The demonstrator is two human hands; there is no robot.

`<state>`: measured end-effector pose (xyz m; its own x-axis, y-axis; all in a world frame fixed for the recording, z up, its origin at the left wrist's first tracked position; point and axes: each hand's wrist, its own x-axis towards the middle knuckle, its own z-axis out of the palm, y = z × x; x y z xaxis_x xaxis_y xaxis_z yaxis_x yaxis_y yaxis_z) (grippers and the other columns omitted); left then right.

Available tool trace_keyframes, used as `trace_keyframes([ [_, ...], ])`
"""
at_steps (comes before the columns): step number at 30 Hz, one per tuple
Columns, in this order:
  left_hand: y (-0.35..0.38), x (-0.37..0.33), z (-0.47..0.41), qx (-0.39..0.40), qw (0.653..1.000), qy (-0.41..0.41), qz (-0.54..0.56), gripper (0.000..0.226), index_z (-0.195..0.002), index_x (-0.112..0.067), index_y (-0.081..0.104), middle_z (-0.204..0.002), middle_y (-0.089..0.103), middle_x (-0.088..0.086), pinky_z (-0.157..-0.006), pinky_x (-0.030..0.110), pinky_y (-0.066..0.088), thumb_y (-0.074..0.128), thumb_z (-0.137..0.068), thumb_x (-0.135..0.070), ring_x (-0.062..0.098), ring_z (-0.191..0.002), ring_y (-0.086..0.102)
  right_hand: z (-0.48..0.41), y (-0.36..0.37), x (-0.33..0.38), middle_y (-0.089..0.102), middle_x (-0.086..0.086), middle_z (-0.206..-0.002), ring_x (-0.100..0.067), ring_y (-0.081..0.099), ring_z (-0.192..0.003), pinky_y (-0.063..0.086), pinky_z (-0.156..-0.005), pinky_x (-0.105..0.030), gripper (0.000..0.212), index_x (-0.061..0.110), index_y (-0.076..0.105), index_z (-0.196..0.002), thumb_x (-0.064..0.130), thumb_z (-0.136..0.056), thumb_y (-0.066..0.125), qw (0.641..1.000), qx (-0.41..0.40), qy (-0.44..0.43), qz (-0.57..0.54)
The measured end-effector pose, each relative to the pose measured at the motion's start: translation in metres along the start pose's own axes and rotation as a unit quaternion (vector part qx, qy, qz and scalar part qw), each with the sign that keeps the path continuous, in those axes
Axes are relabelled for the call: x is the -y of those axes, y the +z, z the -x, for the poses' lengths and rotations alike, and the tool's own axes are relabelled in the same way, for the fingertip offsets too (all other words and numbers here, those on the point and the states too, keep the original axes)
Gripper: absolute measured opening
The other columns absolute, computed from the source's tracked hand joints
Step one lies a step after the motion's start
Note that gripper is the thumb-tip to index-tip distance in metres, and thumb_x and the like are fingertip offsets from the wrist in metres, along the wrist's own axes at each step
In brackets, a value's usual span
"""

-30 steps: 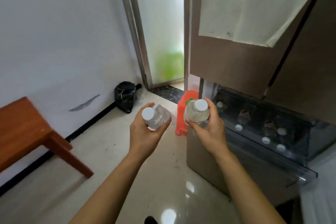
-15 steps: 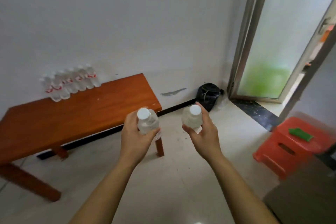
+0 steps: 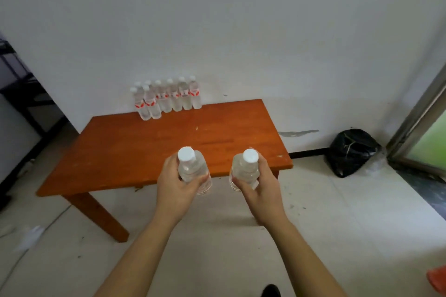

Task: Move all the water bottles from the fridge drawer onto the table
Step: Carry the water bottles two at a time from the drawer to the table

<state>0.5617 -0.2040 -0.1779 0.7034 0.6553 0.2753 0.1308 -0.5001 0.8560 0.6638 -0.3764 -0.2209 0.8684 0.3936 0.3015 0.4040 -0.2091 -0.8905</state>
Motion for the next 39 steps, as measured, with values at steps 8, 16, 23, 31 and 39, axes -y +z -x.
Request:
trace_keyframes([
  [8, 0.06, 0.022, -0.165, -0.015, 1.0, -0.002, -0.017, 0.069, -0.134, -0.027, 0.051, -0.124, 0.058, -0.011, -0.098, 0.04, 0.052, 0.086, -0.074, -0.022, 0.011, -0.115, 0.057, -0.191, 0.031, -0.056, 0.056, 0.017, -0.135, -0.002, 0.052, -0.125, 0.05, -0.104, -0.033, 0.071, 0.041, 0.037, -0.141, 0.033, -0.084, 0.078, 1.0, 0.02, -0.024, -0.002],
  [16, 0.064, 0.046, -0.296, -0.069, 0.996, -0.001, -0.049, 0.068, -0.126, -0.025, 0.054, -0.12, 0.053, -0.01, -0.093, 0.044, 0.055, 0.089, -0.069, -0.016, 0.011, -0.112, 0.057, -0.356, 0.081, -0.069, 0.055, 0.016, -0.137, 0.001, 0.05, -0.123, 0.047, -0.099, -0.022, 0.072, 0.039, 0.037, -0.142, 0.032, -0.083, 0.078, 0.994, 0.079, -0.072, 0.005],
  [23, 0.055, 0.111, -0.4, -0.076, 0.995, -0.02, -0.069, 0.067, -0.129, -0.018, 0.055, -0.118, 0.056, -0.009, -0.09, 0.043, 0.055, 0.088, -0.071, -0.02, 0.014, -0.109, 0.059, -0.445, 0.166, -0.09, 0.056, 0.012, -0.138, -0.005, 0.054, -0.124, 0.048, -0.103, -0.029, 0.071, 0.03, 0.041, -0.145, 0.035, -0.084, 0.077, 0.988, 0.134, -0.073, 0.021],
  [31, 0.031, 0.225, -0.533, -0.014, 0.99, -0.038, -0.136, 0.07, -0.131, -0.019, 0.058, -0.128, 0.061, -0.005, -0.098, 0.034, 0.042, 0.089, -0.069, -0.029, 0.009, -0.116, 0.049, -0.518, 0.284, -0.116, 0.056, 0.011, -0.138, -0.01, 0.055, -0.124, 0.05, -0.103, -0.036, 0.074, 0.033, 0.04, -0.143, 0.032, -0.081, 0.08, 0.988, 0.134, -0.015, 0.079],
  [39, 0.021, 0.31, -0.638, 0.119, 0.971, -0.037, -0.203, 0.064, -0.126, -0.018, 0.056, -0.126, 0.065, -0.002, -0.095, 0.035, 0.05, 0.087, -0.071, -0.031, 0.017, -0.112, 0.061, -0.571, 0.394, -0.142, 0.059, 0.004, -0.138, -0.018, 0.059, -0.123, 0.049, -0.098, -0.032, 0.076, 0.032, 0.04, -0.142, 0.025, -0.08, 0.081, 0.976, 0.161, 0.045, 0.139],
])
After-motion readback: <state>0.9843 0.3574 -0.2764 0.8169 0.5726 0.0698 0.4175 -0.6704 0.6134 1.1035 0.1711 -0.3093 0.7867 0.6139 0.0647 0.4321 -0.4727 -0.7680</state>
